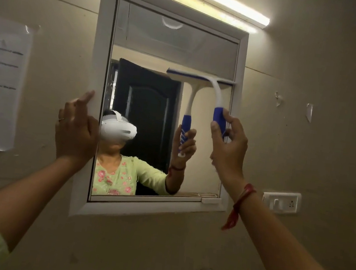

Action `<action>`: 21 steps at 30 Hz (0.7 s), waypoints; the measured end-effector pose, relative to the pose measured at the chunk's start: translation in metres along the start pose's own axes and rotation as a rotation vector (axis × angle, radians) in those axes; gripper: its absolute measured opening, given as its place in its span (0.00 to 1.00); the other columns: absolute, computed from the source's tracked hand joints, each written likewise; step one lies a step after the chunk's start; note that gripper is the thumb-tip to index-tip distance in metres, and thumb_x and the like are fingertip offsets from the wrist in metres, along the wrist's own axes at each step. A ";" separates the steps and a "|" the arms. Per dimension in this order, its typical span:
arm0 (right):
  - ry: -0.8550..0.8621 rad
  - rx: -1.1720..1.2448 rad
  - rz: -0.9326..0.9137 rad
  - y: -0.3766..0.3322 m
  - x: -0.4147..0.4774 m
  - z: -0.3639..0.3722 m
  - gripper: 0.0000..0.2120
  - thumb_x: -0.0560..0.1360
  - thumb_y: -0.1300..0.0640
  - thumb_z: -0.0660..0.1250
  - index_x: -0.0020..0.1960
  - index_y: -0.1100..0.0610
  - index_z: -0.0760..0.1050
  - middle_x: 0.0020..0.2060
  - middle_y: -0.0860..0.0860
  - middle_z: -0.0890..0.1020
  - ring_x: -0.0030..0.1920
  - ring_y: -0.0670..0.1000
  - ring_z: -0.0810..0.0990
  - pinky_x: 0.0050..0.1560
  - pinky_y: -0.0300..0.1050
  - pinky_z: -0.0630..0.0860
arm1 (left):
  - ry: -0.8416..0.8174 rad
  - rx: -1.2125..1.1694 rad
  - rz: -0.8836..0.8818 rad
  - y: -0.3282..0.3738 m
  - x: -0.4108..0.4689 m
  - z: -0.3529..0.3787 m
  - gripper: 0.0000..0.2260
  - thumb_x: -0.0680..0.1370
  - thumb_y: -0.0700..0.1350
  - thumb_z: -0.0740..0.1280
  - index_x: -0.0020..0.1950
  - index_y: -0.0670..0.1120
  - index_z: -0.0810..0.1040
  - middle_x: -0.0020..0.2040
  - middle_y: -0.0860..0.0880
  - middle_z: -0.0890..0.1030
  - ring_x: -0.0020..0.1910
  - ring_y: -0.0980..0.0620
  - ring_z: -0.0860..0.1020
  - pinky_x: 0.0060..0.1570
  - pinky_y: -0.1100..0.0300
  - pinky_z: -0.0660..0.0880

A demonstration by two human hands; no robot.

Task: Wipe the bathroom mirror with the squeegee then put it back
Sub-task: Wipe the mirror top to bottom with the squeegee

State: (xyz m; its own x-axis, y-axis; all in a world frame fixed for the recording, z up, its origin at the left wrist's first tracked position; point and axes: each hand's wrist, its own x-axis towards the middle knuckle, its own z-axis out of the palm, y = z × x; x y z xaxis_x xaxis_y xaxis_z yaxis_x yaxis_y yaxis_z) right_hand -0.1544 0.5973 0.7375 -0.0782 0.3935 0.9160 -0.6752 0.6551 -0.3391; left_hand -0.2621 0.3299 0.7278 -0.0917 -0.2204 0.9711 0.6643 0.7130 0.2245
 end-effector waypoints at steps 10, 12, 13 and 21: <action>-0.002 0.009 0.065 -0.012 0.009 0.005 0.17 0.76 0.55 0.65 0.64 0.53 0.69 0.52 0.53 0.77 0.44 0.57 0.79 0.42 0.55 0.81 | -0.003 -0.004 -0.001 -0.002 0.000 0.002 0.22 0.75 0.44 0.50 0.69 0.49 0.63 0.56 0.37 0.71 0.51 0.36 0.70 0.46 0.43 0.69; -0.009 0.005 0.066 -0.004 -0.012 0.000 0.17 0.76 0.55 0.65 0.64 0.53 0.69 0.48 0.47 0.76 0.42 0.55 0.78 0.40 0.55 0.81 | 0.000 -0.001 0.001 -0.002 0.000 0.002 0.22 0.75 0.44 0.50 0.69 0.49 0.63 0.56 0.37 0.71 0.51 0.36 0.70 0.45 0.43 0.69; -0.017 0.009 0.060 0.002 -0.025 -0.003 0.17 0.76 0.55 0.65 0.64 0.53 0.69 0.46 0.45 0.75 0.41 0.54 0.78 0.38 0.55 0.81 | -0.001 0.000 0.002 -0.002 0.000 0.002 0.21 0.75 0.44 0.50 0.68 0.49 0.63 0.55 0.36 0.71 0.51 0.36 0.70 0.45 0.43 0.69; -0.012 0.041 0.050 0.000 -0.014 0.003 0.17 0.76 0.56 0.65 0.63 0.53 0.69 0.49 0.54 0.77 0.40 0.57 0.78 0.38 0.51 0.80 | -0.006 0.001 -0.007 -0.001 -0.001 0.001 0.21 0.75 0.42 0.51 0.68 0.49 0.63 0.57 0.36 0.71 0.52 0.36 0.70 0.46 0.43 0.70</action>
State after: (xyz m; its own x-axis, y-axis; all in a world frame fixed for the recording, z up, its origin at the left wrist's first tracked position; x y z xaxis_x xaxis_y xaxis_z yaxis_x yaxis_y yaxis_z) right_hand -0.1553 0.5901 0.7256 -0.1213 0.4175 0.9005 -0.7000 0.6073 -0.3759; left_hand -0.2636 0.3306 0.7267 -0.1002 -0.2215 0.9700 0.6631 0.7119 0.2311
